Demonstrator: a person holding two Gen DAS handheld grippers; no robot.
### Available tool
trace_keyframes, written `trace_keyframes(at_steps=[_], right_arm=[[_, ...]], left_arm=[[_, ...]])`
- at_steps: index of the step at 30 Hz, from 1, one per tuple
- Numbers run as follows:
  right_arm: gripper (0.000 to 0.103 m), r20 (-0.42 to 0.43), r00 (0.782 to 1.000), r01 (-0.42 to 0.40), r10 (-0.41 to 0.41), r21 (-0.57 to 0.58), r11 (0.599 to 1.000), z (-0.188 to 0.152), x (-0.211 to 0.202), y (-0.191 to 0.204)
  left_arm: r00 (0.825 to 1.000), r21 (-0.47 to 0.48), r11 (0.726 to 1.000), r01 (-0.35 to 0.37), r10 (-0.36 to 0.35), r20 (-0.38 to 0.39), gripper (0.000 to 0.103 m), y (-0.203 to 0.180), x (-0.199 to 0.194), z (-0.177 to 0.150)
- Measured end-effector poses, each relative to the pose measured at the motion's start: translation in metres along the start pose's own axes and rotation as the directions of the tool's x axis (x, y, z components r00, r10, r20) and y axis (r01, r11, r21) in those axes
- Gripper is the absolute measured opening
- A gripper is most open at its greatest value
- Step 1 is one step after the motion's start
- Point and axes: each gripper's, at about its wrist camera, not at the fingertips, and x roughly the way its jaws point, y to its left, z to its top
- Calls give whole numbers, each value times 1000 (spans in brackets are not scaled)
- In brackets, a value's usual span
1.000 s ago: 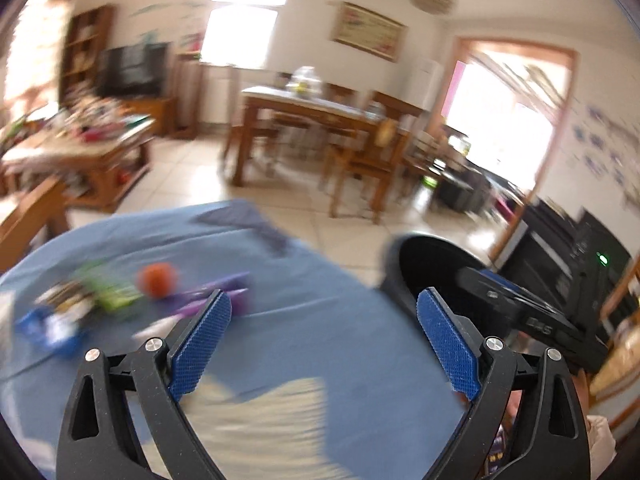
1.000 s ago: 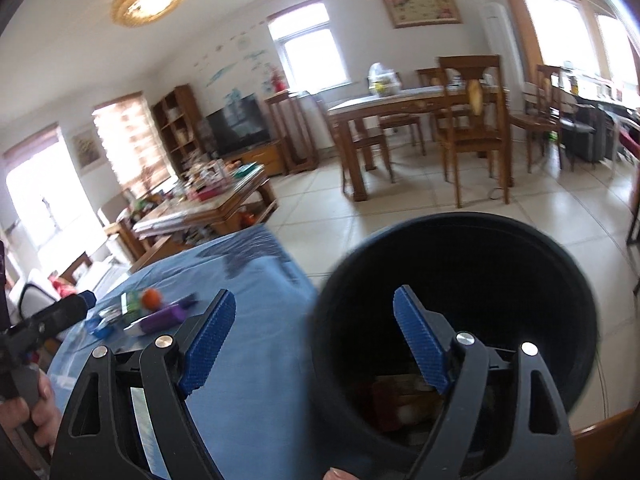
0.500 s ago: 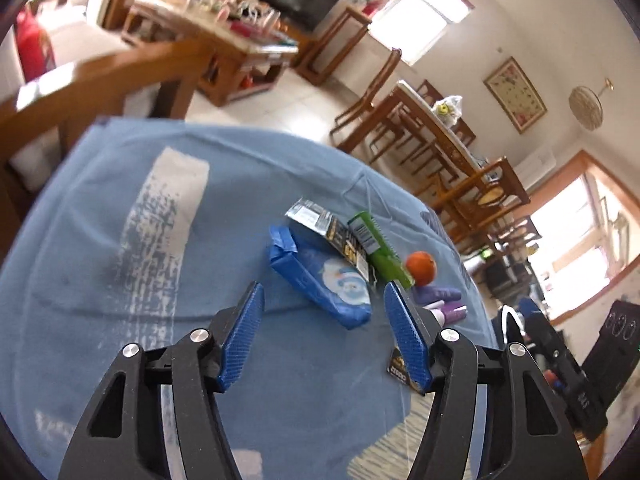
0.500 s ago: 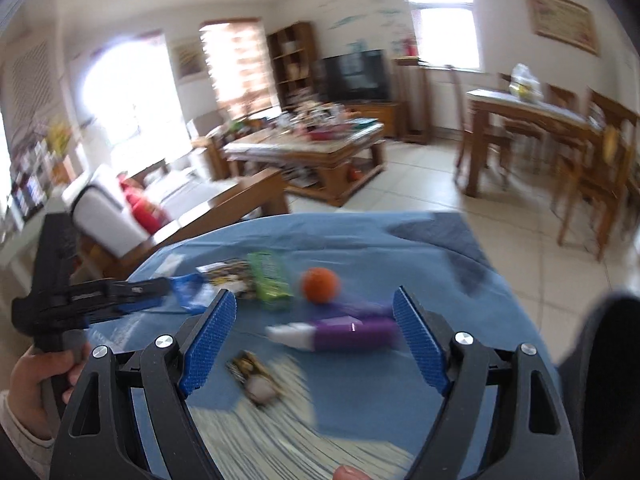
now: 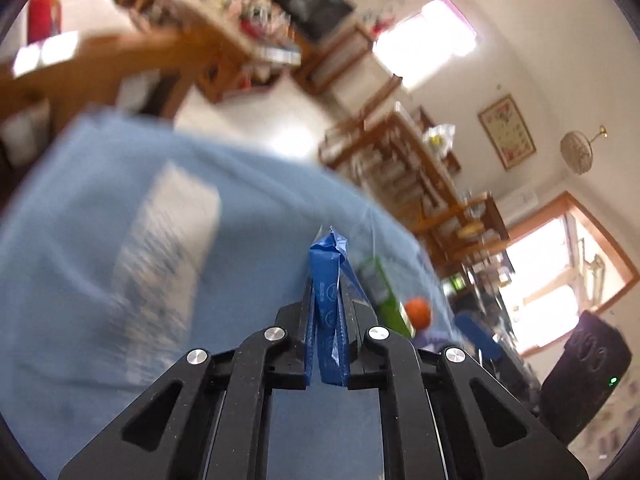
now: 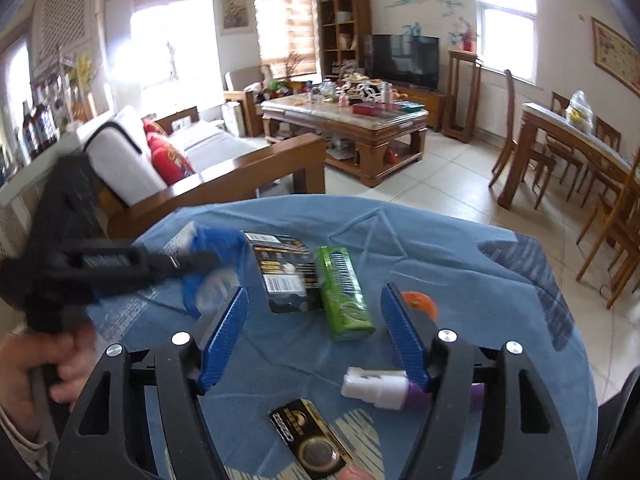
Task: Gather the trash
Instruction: 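Grasp the blue wrapper with the left gripper while the right grasps the black battery card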
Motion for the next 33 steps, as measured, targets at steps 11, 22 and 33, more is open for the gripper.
trace_keyframes(at_steps=[11,22,33], right_arm=[[57,-135,989,21,-55,-241,970,17,70,57],[79,-275,960,-84,54,-97,992,43,105,9],[61,-186,977,-109,107,0,994,29,77,10]], left_arm=[[967,13,992,-124,118,224,10,-20,-53,13],[972,25,994,-109,102,211,10,1,-56,16],[972,72,989,-128,111,208,10,5,-47,18]])
